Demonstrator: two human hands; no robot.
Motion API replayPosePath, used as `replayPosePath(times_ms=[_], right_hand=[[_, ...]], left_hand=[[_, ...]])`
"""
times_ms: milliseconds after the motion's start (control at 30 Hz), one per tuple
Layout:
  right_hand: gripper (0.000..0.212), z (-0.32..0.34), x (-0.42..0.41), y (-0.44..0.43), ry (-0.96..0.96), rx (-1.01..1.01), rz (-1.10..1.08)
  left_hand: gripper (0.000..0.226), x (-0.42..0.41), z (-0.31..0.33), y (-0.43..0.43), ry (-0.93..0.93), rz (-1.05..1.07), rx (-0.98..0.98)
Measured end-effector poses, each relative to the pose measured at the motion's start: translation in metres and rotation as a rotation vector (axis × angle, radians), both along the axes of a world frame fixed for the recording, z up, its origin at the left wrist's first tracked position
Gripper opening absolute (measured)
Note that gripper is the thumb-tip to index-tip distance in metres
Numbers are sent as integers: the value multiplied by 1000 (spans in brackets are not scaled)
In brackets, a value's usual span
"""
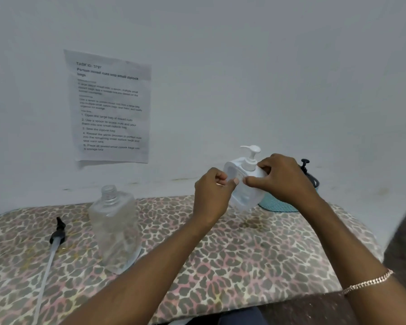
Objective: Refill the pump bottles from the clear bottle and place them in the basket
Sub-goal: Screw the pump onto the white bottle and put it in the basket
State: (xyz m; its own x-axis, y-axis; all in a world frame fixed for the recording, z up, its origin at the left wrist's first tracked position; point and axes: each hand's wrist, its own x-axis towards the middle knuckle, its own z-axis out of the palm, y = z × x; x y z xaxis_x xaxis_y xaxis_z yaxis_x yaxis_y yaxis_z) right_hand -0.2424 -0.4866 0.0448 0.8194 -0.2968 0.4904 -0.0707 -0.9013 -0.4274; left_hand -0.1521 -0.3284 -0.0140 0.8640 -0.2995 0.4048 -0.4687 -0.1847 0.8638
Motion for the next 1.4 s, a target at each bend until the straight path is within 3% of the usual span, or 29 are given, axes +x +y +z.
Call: replayPosePath(times_ms=[167,400,633,867,933,1100,1333,1400], right_hand=[[50,11,17,-37,-36,-8,-146],[38,10,40,-83,-67,-24,-306],[55,-10,62,-102,-77,-18,-354],[58,-40,74,-106,-31,-34,-397],[59,-49,78,-108,-18,-42,-405],[42,-70,79,-114,51,-34,-399],[43,-89,79,-109,143,-106,-461],[41,-94,78,-106,143,-120,-475]], left_hand=[[28,28,13,-52,82,-186,84],[49,62,23,-104,186,-385,179],[53,82,16,-138,263,-446,177],[53,88,0,-151,324,-469,235],[50,90,-4,-155,309,-451,248],[14,87,-7,-163,338,-469,243],[8,77,-7,-166,348,-449,285],[17,78,-12,-168,331,-426,327]])
